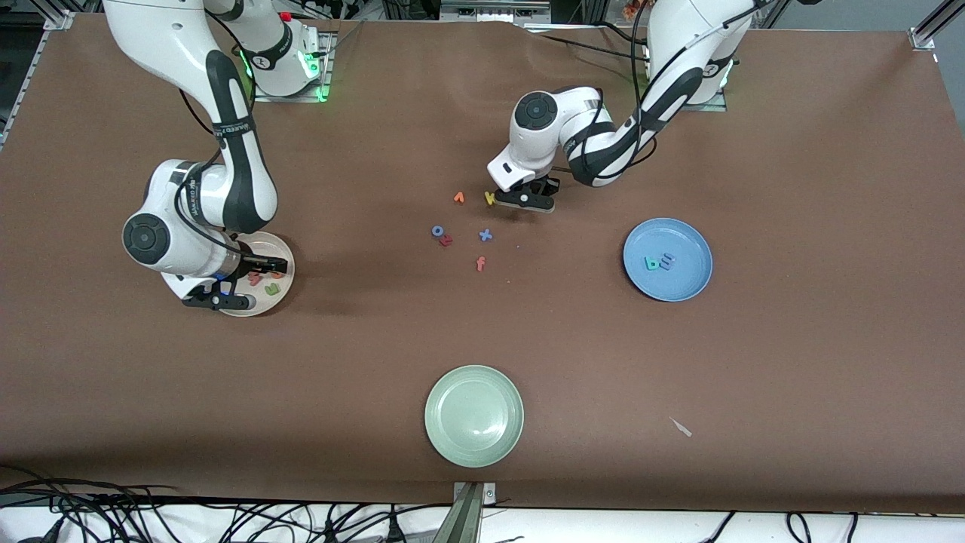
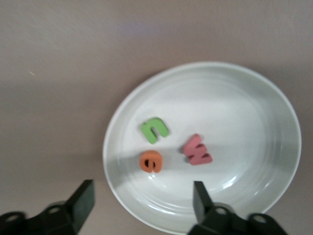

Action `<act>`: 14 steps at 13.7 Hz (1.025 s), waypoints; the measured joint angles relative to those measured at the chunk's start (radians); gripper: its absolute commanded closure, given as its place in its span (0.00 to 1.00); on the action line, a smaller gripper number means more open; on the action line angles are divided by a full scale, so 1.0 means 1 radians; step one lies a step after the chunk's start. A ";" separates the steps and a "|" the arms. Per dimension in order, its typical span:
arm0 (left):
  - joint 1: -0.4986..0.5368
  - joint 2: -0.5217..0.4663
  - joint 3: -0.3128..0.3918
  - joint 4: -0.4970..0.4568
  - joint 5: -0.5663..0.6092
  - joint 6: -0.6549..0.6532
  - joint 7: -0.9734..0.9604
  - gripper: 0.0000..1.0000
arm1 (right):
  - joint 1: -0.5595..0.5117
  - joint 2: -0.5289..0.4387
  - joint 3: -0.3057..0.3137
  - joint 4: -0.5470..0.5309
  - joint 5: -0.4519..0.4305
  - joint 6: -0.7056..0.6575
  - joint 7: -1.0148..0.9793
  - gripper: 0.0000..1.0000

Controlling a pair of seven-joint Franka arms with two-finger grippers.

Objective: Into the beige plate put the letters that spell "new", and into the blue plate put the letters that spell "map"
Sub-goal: 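Place the yellow o in the blue plate with the left gripper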

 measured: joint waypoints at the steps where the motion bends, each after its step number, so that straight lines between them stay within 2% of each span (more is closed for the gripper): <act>1: 0.013 -0.007 -0.001 0.009 0.001 -0.024 0.020 0.94 | 0.004 0.000 0.000 0.020 0.000 -0.004 0.000 0.00; 4: 0.078 -0.038 -0.030 0.036 -0.012 -0.115 0.131 0.94 | 0.014 -0.001 0.002 0.094 0.000 -0.056 0.000 0.00; 8: 0.133 -0.060 -0.076 0.172 -0.059 -0.387 0.295 0.93 | 0.030 -0.001 0.003 0.203 0.001 -0.157 0.001 0.00; 11: 0.186 -0.075 -0.079 0.248 -0.075 -0.582 0.471 0.93 | 0.037 -0.001 0.021 0.231 0.001 -0.166 0.002 0.00; 14: 0.287 -0.114 -0.079 0.270 -0.076 -0.658 0.688 0.93 | 0.039 0.000 0.029 0.232 0.001 -0.166 0.003 0.00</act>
